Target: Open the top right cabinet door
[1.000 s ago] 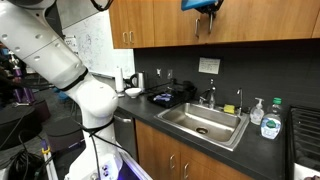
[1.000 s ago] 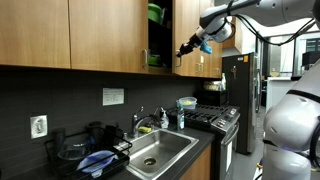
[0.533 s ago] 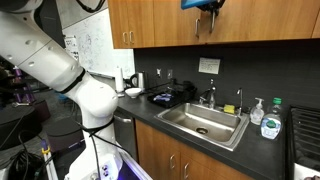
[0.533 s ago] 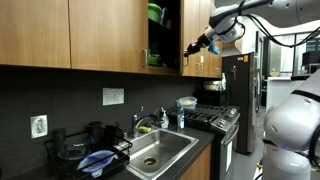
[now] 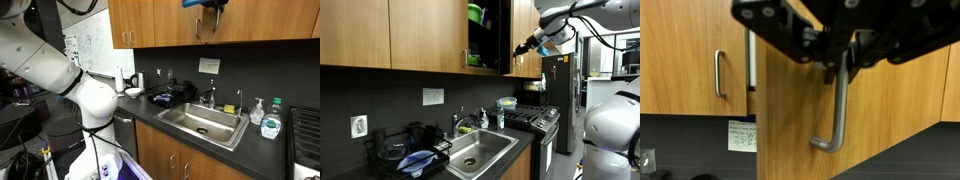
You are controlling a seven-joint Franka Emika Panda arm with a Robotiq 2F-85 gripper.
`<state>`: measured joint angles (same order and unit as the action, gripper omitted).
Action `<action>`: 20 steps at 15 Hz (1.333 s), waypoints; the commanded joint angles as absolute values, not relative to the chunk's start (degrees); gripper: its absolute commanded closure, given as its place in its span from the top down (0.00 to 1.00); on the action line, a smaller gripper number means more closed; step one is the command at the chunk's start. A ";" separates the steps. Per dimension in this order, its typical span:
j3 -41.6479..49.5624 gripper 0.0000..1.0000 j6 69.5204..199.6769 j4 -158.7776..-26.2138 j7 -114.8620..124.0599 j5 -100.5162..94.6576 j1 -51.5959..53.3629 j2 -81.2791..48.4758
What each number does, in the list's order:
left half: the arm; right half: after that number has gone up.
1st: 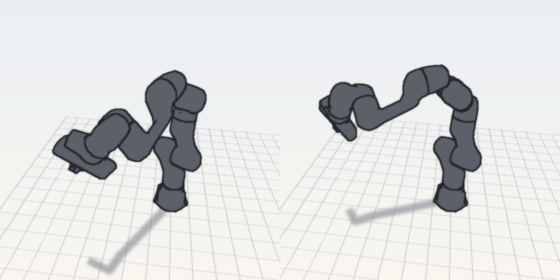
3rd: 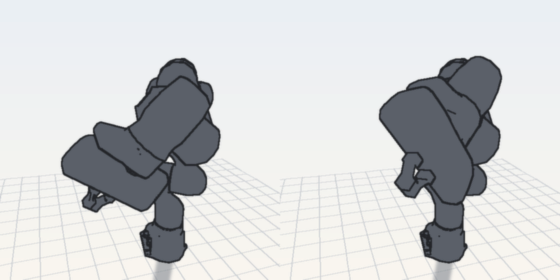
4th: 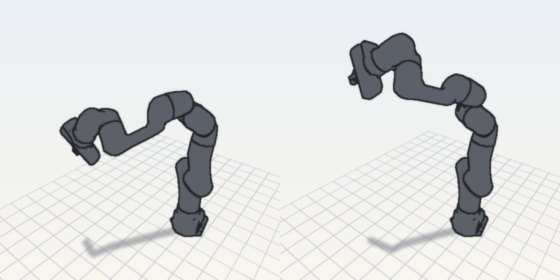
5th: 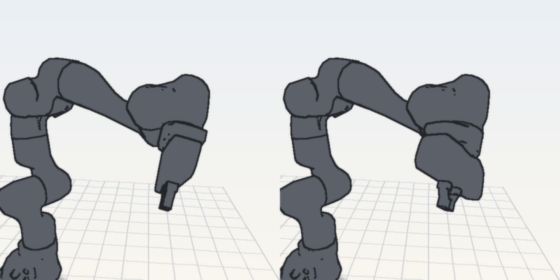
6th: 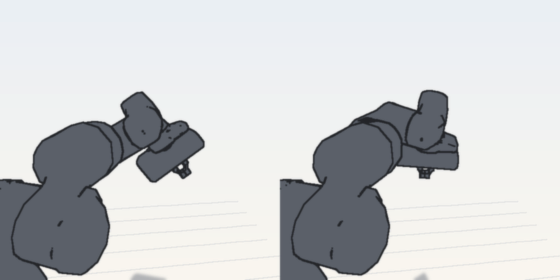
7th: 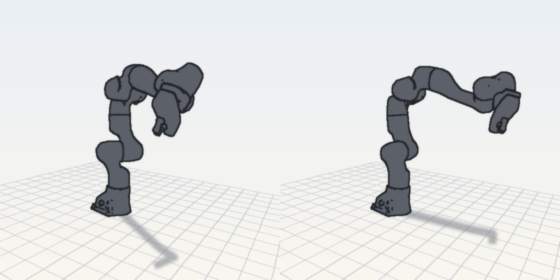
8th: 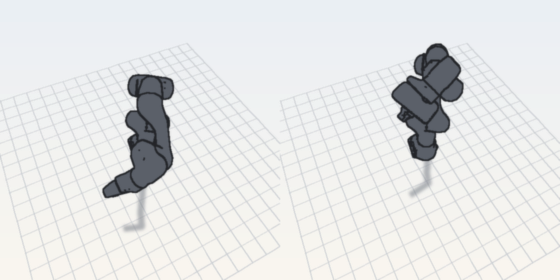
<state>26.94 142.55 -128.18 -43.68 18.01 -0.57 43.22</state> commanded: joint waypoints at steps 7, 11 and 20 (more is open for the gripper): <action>31.76 0.03 140.01 -130.70 -41.29 15.47 -2.05 42.38; 33.50 0.03 139.72 -130.12 -41.70 15.67 -2.06 42.32; 36.76 0.03 141.04 -129.23 -43.67 15.55 -1.54 42.00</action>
<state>33.61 141.38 -127.91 -46.84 16.94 -0.61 46.26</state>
